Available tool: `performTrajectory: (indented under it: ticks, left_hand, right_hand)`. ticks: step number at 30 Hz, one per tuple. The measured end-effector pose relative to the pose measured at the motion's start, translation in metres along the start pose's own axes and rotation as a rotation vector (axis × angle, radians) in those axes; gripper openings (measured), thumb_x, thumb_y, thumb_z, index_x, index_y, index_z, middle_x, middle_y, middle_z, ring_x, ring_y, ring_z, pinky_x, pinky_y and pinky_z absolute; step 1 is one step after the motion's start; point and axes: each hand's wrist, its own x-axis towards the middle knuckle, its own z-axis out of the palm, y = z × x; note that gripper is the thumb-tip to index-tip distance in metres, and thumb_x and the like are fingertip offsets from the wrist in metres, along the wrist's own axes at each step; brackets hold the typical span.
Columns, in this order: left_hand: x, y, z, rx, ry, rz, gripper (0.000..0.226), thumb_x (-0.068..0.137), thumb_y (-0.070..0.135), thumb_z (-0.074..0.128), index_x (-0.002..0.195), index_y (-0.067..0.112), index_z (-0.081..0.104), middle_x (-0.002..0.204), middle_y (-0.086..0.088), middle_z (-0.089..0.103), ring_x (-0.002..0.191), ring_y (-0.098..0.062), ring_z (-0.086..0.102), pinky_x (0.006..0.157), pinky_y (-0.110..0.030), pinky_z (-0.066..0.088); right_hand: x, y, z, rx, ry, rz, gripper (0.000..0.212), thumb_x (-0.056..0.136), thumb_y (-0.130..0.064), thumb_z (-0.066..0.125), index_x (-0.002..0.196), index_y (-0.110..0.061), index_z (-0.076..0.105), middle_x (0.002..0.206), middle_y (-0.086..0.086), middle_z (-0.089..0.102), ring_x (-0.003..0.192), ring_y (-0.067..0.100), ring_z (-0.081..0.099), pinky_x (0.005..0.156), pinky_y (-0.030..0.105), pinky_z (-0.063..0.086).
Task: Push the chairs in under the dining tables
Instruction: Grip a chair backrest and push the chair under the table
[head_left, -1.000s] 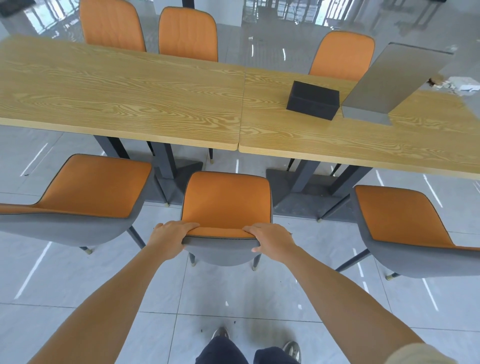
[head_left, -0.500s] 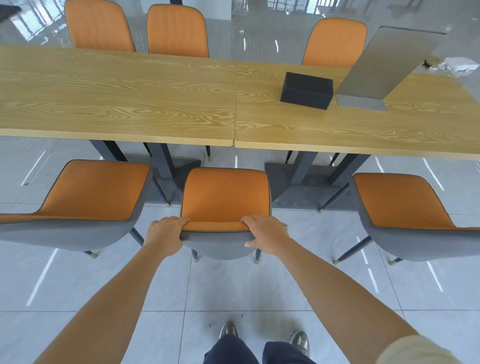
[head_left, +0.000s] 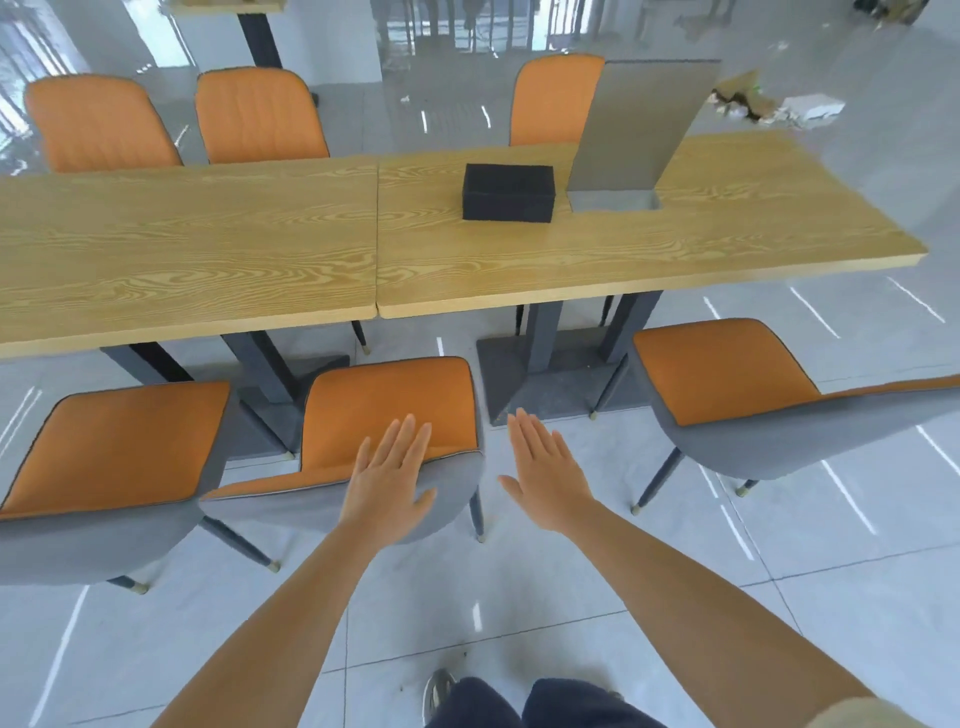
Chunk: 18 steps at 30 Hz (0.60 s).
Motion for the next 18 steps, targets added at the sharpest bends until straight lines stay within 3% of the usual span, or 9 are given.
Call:
performTrajectory:
  ticks: [18]
  left_hand:
    - [0.148, 0.382, 0.009, 0.137, 0.043, 0.452, 0.068, 0.1, 0.039, 0.03, 0.149, 0.012, -0.01, 0.16, -0.006, -0.01, 0.149, -0.023, -0.006, 0.12, -0.046, 0.001]
  right_hand:
    - [-0.146, 0.342, -0.092, 0.018, 0.168, 0.438, 0.077, 0.1, -0.044, 0.031, 0.146, -0.006, -0.018, 0.158, 0.009, -0.02, 0.147, 0.025, -0.015, 0.121, 0.04, -0.002]
